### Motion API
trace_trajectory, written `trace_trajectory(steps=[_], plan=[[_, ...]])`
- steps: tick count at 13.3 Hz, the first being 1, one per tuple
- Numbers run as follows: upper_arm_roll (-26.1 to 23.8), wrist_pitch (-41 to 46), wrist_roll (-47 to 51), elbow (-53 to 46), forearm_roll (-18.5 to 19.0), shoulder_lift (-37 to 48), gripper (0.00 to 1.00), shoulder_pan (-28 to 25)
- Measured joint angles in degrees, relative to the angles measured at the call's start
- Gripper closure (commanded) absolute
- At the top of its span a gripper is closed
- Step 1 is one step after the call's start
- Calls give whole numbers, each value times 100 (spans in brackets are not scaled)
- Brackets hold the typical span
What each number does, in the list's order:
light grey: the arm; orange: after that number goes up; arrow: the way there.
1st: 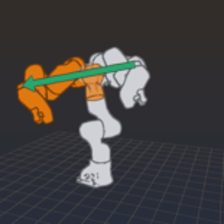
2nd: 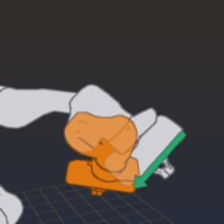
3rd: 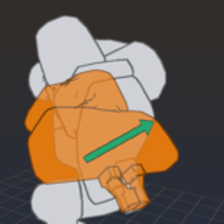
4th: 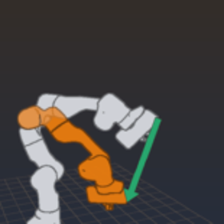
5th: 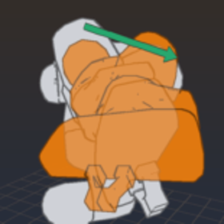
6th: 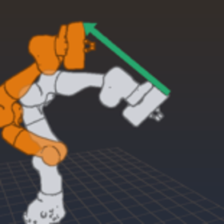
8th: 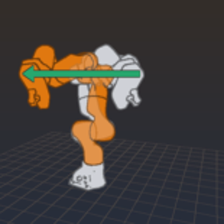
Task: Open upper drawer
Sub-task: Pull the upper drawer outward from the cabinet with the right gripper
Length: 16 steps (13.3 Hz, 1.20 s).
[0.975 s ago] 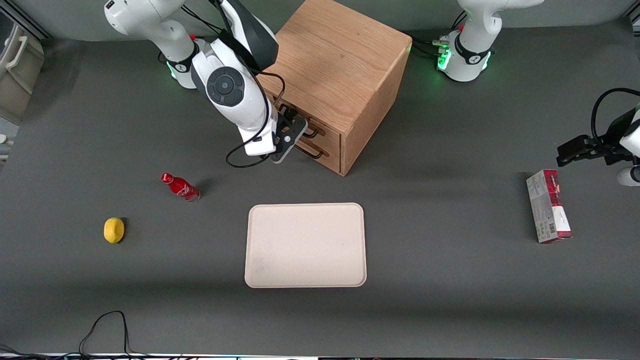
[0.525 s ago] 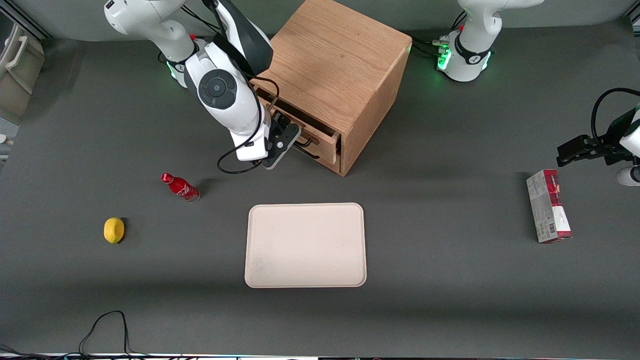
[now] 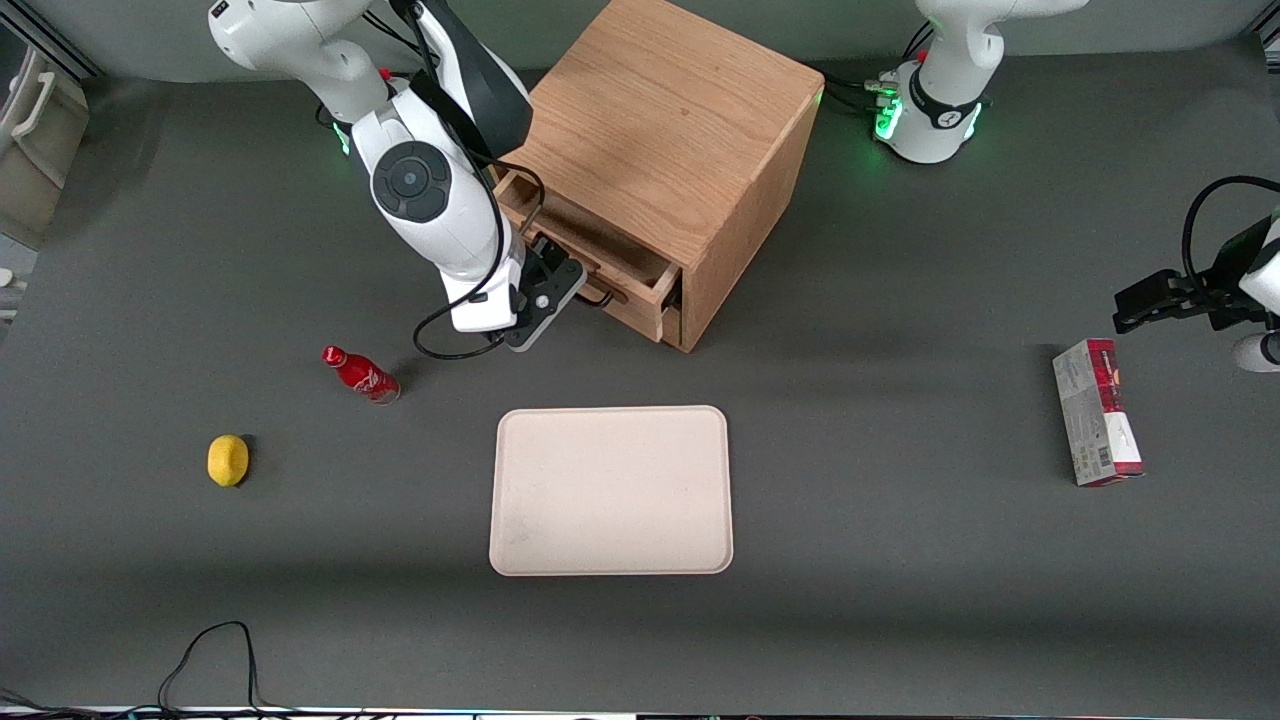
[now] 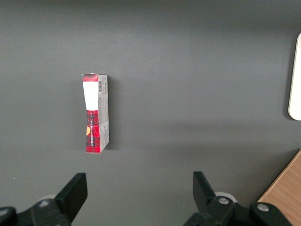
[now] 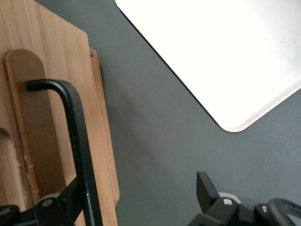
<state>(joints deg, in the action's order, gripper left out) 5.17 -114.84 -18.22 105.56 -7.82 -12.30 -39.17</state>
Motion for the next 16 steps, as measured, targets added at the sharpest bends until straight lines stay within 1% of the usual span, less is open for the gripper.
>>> trace_trajectory(steps=[1, 3, 16], plan=[[10, -4, 0, -15, 132, -2, 0, 0], [83, -13, 0, -54, 213, -25, 0, 7], [140, -16, -711, -760, 227, -584, 0, 699]])
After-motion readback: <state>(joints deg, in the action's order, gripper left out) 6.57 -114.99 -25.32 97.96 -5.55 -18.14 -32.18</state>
